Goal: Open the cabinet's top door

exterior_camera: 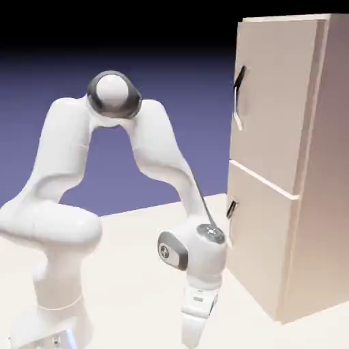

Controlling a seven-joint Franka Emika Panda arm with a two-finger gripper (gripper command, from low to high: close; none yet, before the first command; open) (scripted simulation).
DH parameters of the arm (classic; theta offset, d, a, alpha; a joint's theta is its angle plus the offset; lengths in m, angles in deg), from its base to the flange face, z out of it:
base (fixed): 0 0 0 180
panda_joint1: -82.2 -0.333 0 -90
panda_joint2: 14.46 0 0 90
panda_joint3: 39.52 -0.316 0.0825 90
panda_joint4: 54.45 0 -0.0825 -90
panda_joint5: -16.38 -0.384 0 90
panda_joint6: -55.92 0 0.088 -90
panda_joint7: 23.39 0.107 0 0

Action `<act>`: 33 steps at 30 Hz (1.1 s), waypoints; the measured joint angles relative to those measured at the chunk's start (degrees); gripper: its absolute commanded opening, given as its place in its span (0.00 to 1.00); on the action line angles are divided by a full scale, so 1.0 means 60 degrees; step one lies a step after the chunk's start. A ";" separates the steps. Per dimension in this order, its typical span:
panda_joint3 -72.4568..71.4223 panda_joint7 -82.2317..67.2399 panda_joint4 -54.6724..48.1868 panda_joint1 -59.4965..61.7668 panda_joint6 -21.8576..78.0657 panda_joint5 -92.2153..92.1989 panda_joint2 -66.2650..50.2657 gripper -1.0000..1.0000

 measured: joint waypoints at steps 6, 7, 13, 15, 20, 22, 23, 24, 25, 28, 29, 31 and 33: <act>0.1969 -0.0802 -0.0163 -0.1616 0.0699 -0.1984 -0.2077 0.50; 0.2297 -0.0936 -0.0190 -0.1885 0.0815 -0.2314 -0.2423 0.50; 0.4265 -0.1738 -0.0354 -0.3501 0.1514 -0.4298 -0.4500 0.50; 0.4922 -0.2005 -0.0408 -0.4040 0.1747 -0.4959 -0.5192 0.50; 0.6562 -0.2673 -0.0544 -0.5386 0.2330 -0.6612 -0.6923 0.50; 0.7218 -0.2940 -0.0598 -0.5925 0.2563 -0.7273 -0.7615 0.50; 0.7546 -0.3074 -0.0625 -0.6194 0.2679 -0.7603 -0.7961 0.50; 0.7874 -0.3208 -0.0653 -0.6463 0.2796 -0.7934 -0.8307 0.50; 0.8203 -0.3341 -0.0680 -0.6733 0.2912 -0.8265 -0.8654 0.50; 0.9187 -0.3742 -0.0761 -0.7540 0.3262 -0.9256 -0.9692 0.50; 0.9515 -0.3876 -0.0789 -0.7810 0.3378 -0.9587 -1.0038 0.50; 1.0171 -0.4143 -0.0843 -0.8348 0.3611 -1.0248 -1.0730 0.50; 1.0387 -0.4231 -0.0861 -0.8526 0.3688 -1.0466 -1.0959 0.50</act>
